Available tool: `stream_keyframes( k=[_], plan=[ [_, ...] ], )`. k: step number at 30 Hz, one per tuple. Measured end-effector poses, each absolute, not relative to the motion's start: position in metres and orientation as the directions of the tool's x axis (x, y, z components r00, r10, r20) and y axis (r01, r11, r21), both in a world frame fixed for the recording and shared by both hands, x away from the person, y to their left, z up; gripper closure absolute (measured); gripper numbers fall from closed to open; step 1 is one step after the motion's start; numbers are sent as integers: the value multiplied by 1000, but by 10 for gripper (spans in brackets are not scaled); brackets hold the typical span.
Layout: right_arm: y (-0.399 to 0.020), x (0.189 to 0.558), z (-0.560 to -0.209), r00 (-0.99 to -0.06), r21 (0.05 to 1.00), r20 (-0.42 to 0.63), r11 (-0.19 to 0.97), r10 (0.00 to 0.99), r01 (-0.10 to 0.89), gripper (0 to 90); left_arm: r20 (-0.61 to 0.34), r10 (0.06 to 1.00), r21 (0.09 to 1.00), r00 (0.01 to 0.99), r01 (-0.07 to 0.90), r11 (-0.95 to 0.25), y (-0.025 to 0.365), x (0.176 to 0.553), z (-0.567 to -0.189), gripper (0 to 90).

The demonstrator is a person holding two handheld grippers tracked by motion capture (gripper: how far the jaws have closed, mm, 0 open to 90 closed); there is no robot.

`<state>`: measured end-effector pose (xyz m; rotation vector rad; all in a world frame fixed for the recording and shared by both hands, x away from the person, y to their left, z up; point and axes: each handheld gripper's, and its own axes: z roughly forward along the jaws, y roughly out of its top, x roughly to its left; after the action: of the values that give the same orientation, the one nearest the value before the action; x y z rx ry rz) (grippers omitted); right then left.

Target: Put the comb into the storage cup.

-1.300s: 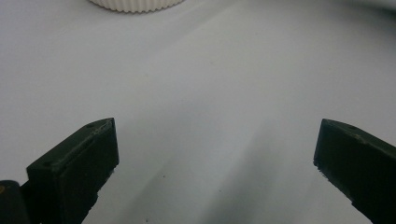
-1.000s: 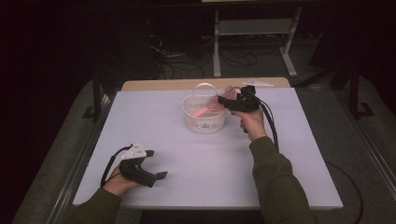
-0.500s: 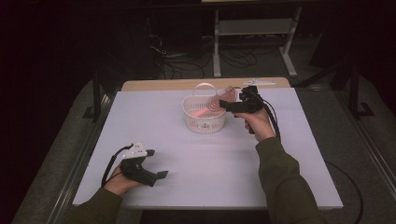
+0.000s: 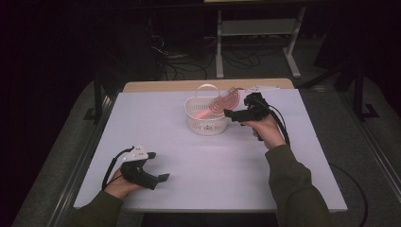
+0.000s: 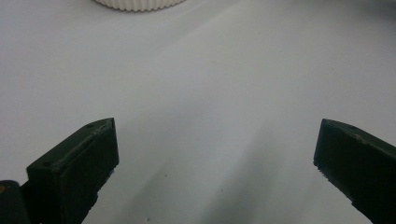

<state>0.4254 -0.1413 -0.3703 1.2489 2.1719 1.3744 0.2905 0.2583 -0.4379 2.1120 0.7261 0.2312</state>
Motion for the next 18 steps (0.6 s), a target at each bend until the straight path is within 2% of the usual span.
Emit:
stream_keyframes(
  k=[18],
  plan=[
    [-155,389,-385,-618,821,164,241,769,517,3,-93,577,787,811,415,-457,258,290,-438,1]
  ],
)
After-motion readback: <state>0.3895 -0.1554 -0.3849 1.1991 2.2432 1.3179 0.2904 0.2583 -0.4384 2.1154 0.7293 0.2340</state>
